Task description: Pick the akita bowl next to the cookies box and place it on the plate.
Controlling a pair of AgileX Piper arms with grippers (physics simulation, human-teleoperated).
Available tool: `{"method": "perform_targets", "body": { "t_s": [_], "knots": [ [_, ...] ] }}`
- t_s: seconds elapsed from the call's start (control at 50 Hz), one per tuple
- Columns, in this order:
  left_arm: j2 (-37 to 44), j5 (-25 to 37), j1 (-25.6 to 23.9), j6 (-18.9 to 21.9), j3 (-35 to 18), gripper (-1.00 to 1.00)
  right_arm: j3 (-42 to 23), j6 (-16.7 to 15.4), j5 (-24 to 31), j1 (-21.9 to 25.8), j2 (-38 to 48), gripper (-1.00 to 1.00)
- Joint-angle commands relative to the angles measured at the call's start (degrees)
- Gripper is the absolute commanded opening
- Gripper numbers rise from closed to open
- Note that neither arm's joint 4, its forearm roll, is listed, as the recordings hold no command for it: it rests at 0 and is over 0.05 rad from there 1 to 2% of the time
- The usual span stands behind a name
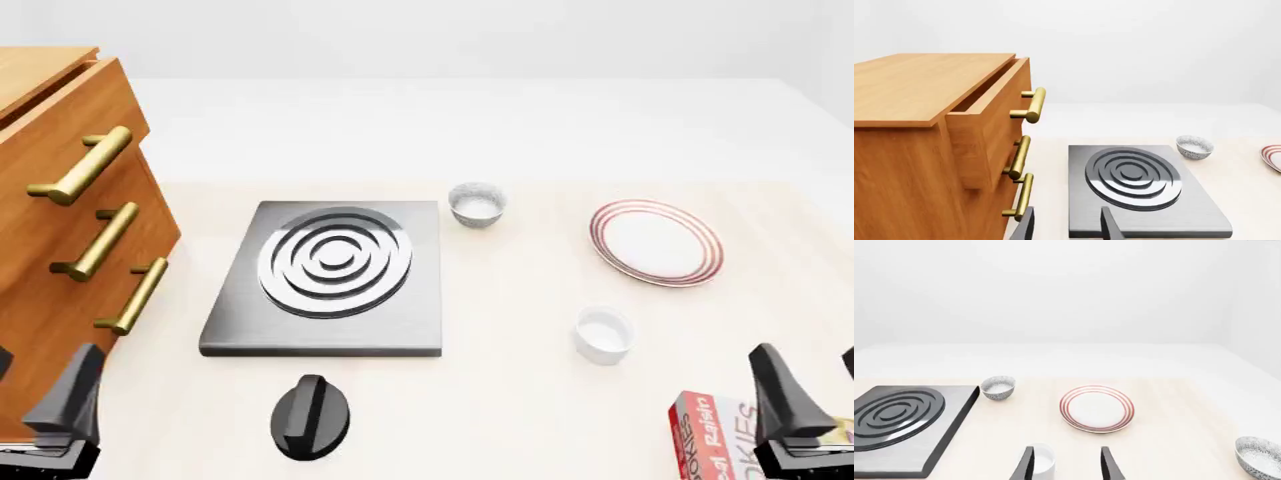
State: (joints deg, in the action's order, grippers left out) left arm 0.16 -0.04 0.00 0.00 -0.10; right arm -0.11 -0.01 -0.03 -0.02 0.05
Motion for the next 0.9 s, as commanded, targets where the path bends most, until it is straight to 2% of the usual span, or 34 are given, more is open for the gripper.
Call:
{"method": "perform_targets", "body": {
  "t_s": [0.02, 0.06, 0.08, 0.16, 0.18, 0.26, 0.3, 0.32, 0.34, 0.38, 0.42, 0.5, 0.6, 0.9],
  "knots": [
    [0.3, -0.1, 0.0, 0.0, -0.1, 1.0, -0.3, -0.6, 0.2, 0.7, 0.1, 1.0],
    [0.3, -0.1, 0.0, 0.0, -0.1, 1.0, -0.6, -2.7, 0.6, 2.3, 0.2, 1.0],
    [0.3, -0.1, 0.0, 0.0, -0.1, 1.0, -0.8, -2.8, 0.8, 2.2, 0.2, 1.0],
    [0.3, -0.1, 0.0, 0.0, -0.1, 1.0, -2.1, -1.4, 1.6, 0.3, 0.1, 1.0],
    [0.3, -0.1, 0.0, 0.0, -0.1, 1.0, -2.3, 0.4, 3.3, 0.4, 0.4, 1.0],
    [0.3, -0.1, 0.0, 0.0, -0.1, 1.0, -2.8, 0.8, 5.0, -0.5, 0.2, 1.0],
    [0.3, -0.1, 0.0, 0.0, -0.1, 1.0, -3.1, 2.8, 6.2, 1.3, 1.3, 1.0],
    [0.3, -0.1, 0.0, 0.0, -0.1, 1.0, -3.8, 3.7, 7.3, 0.7, 0.1, 1.0],
    [0.3, -0.1, 0.0, 0.0, -0.1, 1.0, -5.1, 3.3, 8.1, -1.0, 0.1, 1.0],
    [0.3, -0.1, 0.0, 0.0, -0.1, 1.0, -6.5, 2.0, 9.9, -1.5, 0.2, 1.0],
    [0.3, -0.1, 0.0, 0.0, -0.1, 1.0, -6.8, 2.9, 10.3, -1.4, 2.0, 1.0],
    [0.3, -0.1, 0.0, 0.0, -0.1, 1.0, -8.4, 2.8, 11.5, -2.2, 3.5, 1.0],
    [0.3, -0.1, 0.0, 0.0, -0.1, 1.0, -10.7, 3.5, 12.8, -2.8, 7.9, 1.0],
    [0.3, -0.1, 0.0, 0.0, -0.1, 1.0, -16.4, 1.9, 11.0, -3.9, 24.3, 1.0]
  ]
}}
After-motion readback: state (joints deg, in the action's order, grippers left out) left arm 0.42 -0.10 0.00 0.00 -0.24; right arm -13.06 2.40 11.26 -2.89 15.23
